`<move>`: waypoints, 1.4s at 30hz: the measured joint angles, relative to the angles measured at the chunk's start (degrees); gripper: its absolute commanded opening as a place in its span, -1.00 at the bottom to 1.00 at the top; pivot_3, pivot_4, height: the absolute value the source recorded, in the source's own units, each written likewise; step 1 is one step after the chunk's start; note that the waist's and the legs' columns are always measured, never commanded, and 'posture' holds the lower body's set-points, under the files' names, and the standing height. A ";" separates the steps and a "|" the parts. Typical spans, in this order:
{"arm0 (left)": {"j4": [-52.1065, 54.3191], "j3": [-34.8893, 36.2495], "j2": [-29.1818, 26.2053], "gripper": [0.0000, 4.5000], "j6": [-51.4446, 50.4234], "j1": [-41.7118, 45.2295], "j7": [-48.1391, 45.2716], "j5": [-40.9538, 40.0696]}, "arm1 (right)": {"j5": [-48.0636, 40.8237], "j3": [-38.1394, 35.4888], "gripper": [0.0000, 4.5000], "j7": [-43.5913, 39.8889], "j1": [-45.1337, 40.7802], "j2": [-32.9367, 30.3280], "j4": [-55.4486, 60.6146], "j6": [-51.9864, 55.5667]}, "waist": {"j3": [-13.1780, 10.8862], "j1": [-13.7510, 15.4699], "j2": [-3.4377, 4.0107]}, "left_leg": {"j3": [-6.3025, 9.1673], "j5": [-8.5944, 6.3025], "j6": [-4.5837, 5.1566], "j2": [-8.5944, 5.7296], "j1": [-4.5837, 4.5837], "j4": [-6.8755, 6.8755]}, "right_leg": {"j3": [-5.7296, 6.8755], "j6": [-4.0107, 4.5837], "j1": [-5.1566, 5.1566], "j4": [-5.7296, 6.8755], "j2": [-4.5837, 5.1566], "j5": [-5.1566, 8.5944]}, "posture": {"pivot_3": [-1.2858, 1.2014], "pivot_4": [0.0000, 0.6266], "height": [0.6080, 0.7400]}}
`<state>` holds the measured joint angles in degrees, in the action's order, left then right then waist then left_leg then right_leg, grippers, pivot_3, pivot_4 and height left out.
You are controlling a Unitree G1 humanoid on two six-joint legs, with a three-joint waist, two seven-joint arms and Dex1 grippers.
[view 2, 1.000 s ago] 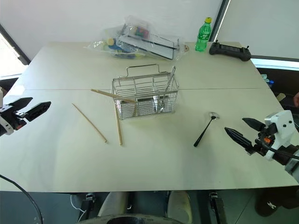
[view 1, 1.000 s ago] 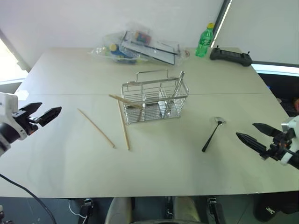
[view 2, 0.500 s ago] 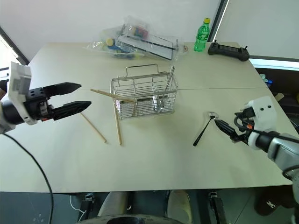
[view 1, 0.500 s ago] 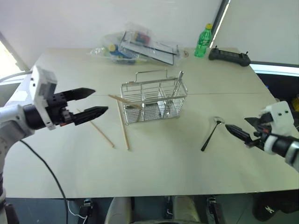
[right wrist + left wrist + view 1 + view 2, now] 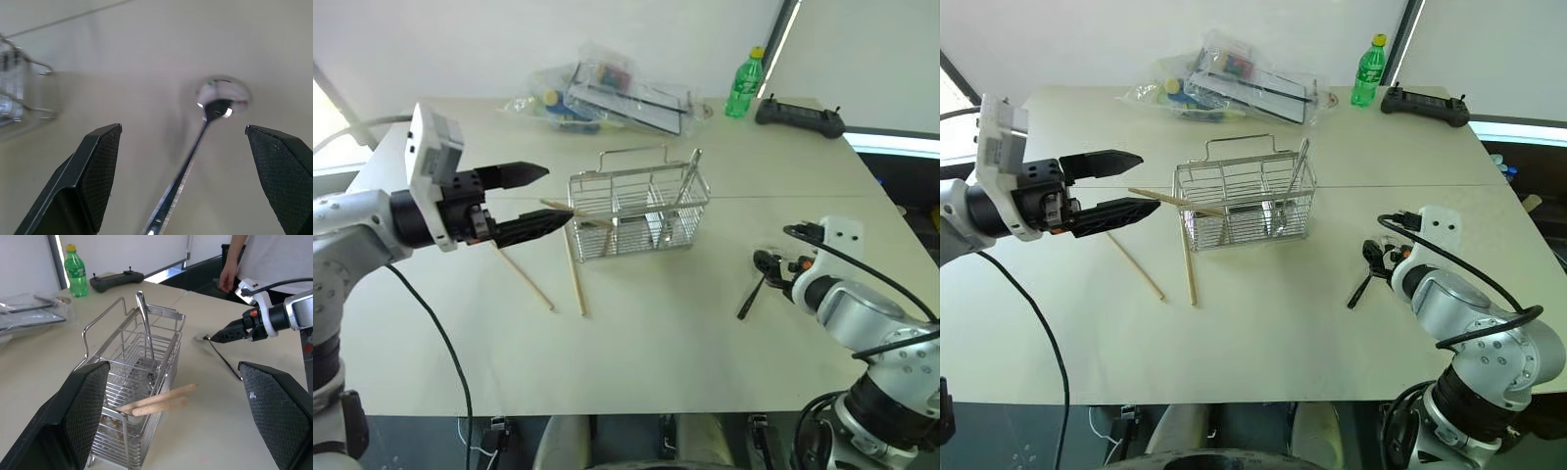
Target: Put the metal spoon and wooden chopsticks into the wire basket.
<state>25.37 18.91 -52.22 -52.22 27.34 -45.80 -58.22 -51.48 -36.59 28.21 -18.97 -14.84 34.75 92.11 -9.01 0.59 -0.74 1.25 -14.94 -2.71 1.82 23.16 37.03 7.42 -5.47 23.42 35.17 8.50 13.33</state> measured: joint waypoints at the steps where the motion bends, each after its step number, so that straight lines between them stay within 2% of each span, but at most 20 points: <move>1: 0.00 0.01 0.01 0.96 0.01 0.14 0.10 -0.05 | -1.06 -0.34 0.85 2.14 -0.54 0.07 -1.02 0.00 | -0.01 -0.02 0.03 | 0.01 0.00 0.01 0.00 -0.02 0.00 | 0.00 0.07 0.00 0.01 0.00 0.05 | 0.03 -0.52 0.02; 12: 4.09 -0.38 -2.17 0.96 -0.10 -0.57 -4.10 -2.86 | -11.44 -0.88 0.85 19.76 -10.05 0.74 -15.34 0.01 | -0.04 -1.05 0.08 | 0.01 0.01 0.02 -0.01 0.01 0.00 | -0.05 -0.08 0.01 0.01 -0.02 -0.06 | 0.03 -0.52 0.02; 20: 4.10 -2.02 -2.19 0.96 -0.16 0.54 -2.36 -3.80 | -18.74 -2.45 0.85 34.17 -17.71 0.74 -28.36 0.02 | -0.04 -1.38 0.07 | 0.02 0.01 0.03 0.00 0.04 0.00 | -0.07 -0.11 0.06 0.04 -0.05 -0.07 | 0.03 -0.52 0.02; 26: 4.58 -2.34 -2.16 0.96 -0.17 0.60 -0.47 -5.16 | -27.41 -2.52 0.85 44.92 -20.95 0.68 -36.55 0.04 | -0.04 -1.41 0.07 | 0.01 0.01 0.04 -0.01 0.11 0.00 | -0.08 -0.12 0.12 0.03 -0.05 -0.07 | 0.03 -0.52 0.02; 32: 4.86 -2.34 -2.17 0.96 -0.21 1.15 0.96 -6.58 | -35.10 0.27 0.85 52.04 -19.92 -1.76 -40.83 -2.07 | -0.04 -1.34 0.06 | 0.02 0.00 0.05 -0.01 0.14 0.01 | -0.08 -0.15 0.13 0.02 -0.04 -0.05 | 0.03 -0.52 0.02; 35: 5.22 -2.34 -2.29 1.00 -0.24 1.35 1.14 -7.48 | -40.61 3.77 0.47 54.63 -17.95 -4.32 -41.32 -5.86 | -0.03 -1.37 0.04 | 0.02 -0.02 0.08 -0.01 0.14 0.01 | -0.09 -0.17 0.13 0.02 -0.04 -0.04 | 0.03 -0.52 0.02; 41: 5.93 -2.34 -3.69 1.00 -0.88 1.32 0.95 -8.53 | -53.63 13.58 -0.86 57.59 -13.26 -10.77 -41.11 -16.65 | -0.02 -1.63 0.02 | 0.03 -0.03 0.11 0.00 0.13 0.02 | -0.10 -0.26 0.14 0.03 -0.06 0.05 | 0.03 -0.52 0.02; 42: 6.06 -2.34 -3.95 1.00 -0.94 1.33 0.89 -8.69 | -55.50 15.17 -0.98 57.75 -12.70 -11.67 -40.98 -18.44 | -0.02 -1.64 0.02 | 0.03 -0.04 0.11 0.01 0.12 0.03 | -0.10 -0.29 0.14 0.03 -0.06 0.10 | 0.03 -0.52 0.02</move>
<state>31.43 16.57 -56.17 -53.15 28.67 -44.90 -66.90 -106.98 -21.42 85.96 -31.68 -26.51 -6.23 73.67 -9.03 -1.05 -0.72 1.28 -14.97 -2.60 1.83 23.28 37.06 7.32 -5.76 23.57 35.20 8.44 13.43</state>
